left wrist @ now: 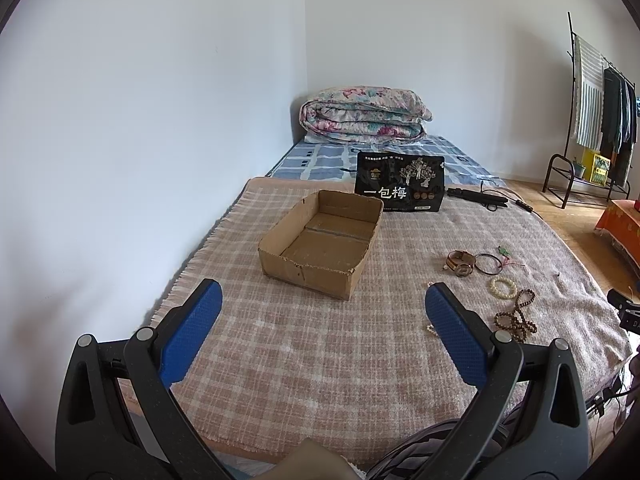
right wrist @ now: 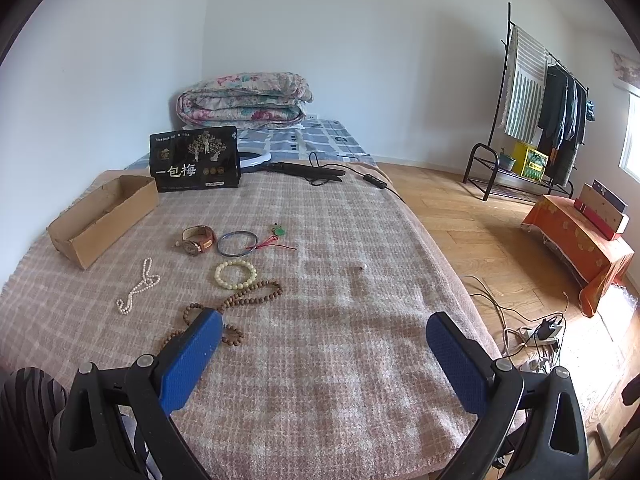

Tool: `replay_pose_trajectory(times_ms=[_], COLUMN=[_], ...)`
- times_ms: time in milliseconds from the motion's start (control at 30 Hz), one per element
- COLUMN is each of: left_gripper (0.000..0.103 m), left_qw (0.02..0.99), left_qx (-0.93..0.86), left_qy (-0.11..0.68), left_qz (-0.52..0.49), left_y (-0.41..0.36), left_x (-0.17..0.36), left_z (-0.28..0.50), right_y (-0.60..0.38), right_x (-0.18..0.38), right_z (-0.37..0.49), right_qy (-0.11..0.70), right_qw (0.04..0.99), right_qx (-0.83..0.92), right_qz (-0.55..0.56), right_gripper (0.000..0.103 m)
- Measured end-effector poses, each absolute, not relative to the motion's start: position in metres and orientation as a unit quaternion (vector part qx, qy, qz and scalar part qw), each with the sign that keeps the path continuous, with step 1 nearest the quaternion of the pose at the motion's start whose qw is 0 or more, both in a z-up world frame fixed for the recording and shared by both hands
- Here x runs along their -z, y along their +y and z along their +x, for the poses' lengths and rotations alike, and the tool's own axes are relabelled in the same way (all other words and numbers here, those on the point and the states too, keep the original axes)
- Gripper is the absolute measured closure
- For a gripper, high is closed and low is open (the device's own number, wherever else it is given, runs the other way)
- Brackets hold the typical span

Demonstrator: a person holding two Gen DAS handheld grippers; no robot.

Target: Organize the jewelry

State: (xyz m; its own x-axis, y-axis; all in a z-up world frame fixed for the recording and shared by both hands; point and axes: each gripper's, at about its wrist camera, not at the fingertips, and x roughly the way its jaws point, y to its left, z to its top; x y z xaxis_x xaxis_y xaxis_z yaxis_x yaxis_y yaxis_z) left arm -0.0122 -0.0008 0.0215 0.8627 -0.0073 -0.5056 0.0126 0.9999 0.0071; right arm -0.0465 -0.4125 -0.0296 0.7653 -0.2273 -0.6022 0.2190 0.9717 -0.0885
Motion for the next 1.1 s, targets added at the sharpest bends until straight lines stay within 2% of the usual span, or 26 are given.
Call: replay_pose_trajectory(times_ms=[633, 1100], left_gripper=[0.0, 0.0], left_qw=[0.964, 0.959], left_qx=[0.005, 0.026], left_qy=[0.264, 0.28], left_qz=[0.006, 0.015], left_y=[-0.002, -0.01], left_x=[-0.027, 0.0], left_z=[-0.014, 0.014], right_y=[-0.413, -0.415], right_x=[0.032, 0.048], right_z=[-0.041, -0.033], right_qy=[0.325, 0.34], right_qw=[0.939, 0.936], right_qx=[0.116, 0.091], right_qz=[-0.004, -0.018], right_gripper=[0.0, 0.0])
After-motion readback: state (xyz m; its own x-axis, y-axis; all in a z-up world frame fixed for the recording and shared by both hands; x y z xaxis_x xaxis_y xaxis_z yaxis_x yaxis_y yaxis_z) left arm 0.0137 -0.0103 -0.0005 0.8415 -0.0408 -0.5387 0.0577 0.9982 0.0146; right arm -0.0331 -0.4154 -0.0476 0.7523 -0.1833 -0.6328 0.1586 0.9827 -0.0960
